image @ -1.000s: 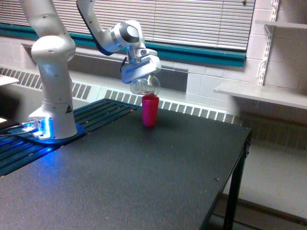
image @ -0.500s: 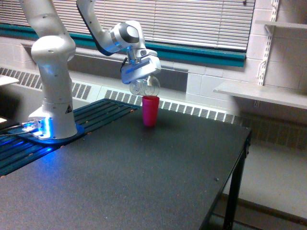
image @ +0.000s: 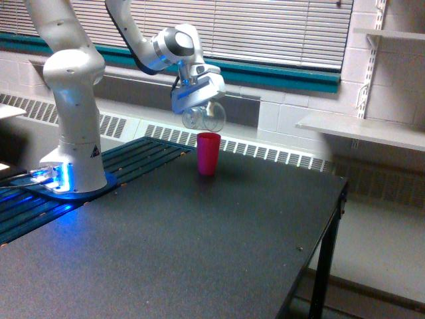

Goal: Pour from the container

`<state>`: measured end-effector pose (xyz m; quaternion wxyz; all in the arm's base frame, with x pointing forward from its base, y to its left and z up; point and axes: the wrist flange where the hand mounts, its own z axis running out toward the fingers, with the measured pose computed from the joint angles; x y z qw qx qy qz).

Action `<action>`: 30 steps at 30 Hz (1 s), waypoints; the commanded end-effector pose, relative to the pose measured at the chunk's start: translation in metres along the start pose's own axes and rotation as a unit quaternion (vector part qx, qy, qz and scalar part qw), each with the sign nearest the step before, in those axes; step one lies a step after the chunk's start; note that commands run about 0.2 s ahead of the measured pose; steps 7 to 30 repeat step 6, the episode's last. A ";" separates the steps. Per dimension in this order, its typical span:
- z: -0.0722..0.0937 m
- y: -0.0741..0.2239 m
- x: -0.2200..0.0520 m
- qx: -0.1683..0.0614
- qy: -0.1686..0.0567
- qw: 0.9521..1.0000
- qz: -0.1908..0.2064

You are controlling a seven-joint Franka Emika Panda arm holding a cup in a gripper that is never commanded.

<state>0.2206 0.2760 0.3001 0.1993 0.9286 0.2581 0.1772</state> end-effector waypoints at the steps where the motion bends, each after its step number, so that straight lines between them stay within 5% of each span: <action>1: -0.007 0.013 0.006 0.011 0.010 1.000 0.014; 30: -0.009 0.013 0.005 0.014 0.012 1.000 0.017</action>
